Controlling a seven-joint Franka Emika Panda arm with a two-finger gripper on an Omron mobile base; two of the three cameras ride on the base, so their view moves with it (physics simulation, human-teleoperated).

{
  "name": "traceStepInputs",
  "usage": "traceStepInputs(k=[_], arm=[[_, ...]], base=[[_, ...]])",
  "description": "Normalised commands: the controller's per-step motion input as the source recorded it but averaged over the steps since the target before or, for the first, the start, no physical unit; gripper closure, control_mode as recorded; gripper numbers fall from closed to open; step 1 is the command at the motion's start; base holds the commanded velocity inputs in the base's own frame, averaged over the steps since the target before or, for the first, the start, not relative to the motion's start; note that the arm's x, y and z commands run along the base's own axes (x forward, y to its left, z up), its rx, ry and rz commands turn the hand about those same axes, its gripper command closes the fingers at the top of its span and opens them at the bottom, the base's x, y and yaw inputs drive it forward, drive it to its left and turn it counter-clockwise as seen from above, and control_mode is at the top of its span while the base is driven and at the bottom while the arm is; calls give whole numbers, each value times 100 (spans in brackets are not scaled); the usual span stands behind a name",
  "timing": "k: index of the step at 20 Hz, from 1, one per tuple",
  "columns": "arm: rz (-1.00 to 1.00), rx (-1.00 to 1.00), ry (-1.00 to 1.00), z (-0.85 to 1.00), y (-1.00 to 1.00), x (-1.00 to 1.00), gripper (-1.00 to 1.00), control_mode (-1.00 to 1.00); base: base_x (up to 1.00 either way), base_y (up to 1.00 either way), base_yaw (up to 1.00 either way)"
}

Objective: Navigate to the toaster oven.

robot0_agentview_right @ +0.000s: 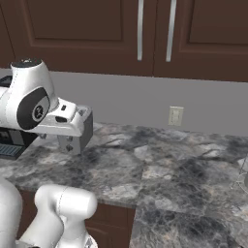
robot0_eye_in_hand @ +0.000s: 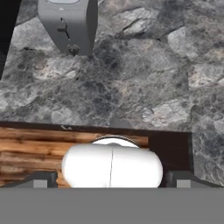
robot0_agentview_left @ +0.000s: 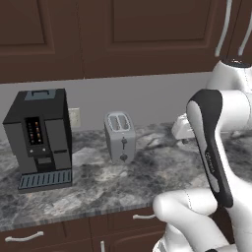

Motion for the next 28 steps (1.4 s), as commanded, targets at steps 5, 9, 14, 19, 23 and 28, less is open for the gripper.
traceStepInputs(k=[5,9,14,19,23,28], arm=[[0,4,3,55,0,-8,-100,-100],[0,1,0,50,0,-15,-100,-100],[0,0,0,15,0,-32,-100,-100],[0,-8,0,-1,1,-30,-100,-100],[0,-3,0,-19,0,-11,-100,-100],[0,0,0,-9,0,-2,-100,100]], base=[[0,0,0],[0,0,0],[0,0,0],[0,0,0],[0,0,0],[-21,5,4]])
